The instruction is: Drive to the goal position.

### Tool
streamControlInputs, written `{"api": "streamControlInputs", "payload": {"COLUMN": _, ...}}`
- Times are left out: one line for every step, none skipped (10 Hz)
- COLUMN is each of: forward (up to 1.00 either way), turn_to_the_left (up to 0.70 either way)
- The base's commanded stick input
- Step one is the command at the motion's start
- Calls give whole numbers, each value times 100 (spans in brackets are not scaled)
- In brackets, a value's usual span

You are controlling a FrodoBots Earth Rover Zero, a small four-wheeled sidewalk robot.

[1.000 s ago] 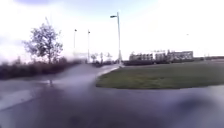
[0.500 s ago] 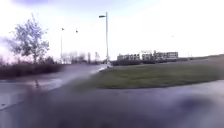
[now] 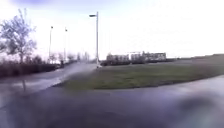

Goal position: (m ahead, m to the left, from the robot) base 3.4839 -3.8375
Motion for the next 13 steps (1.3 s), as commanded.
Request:
{"api": "streamControlInputs", "payload": {"forward": 0, "turn_to_the_left": -45}}
{"api": "streamControlInputs", "payload": {"forward": 0, "turn_to_the_left": -45}}
{"api": "streamControlInputs", "payload": {"forward": 0, "turn_to_the_left": -45}}
{"api": "streamControlInputs", "payload": {"forward": 0, "turn_to_the_left": -45}}
{"api": "streamControlInputs", "payload": {"forward": 0, "turn_to_the_left": -45}}
{"api": "streamControlInputs", "payload": {"forward": 0, "turn_to_the_left": -45}}
{"api": "streamControlInputs", "payload": {"forward": 0, "turn_to_the_left": -45}}
{"api": "streamControlInputs", "payload": {"forward": 0, "turn_to_the_left": -45}}
{"api": "streamControlInputs", "payload": {"forward": 0, "turn_to_the_left": -45}}
{"api": "streamControlInputs", "payload": {"forward": 0, "turn_to_the_left": -45}}
{"api": "streamControlInputs", "payload": {"forward": 0, "turn_to_the_left": -45}}
{"api": "streamControlInputs", "payload": {"forward": 0, "turn_to_the_left": -45}}
{"api": "streamControlInputs", "payload": {"forward": 0, "turn_to_the_left": -45}}
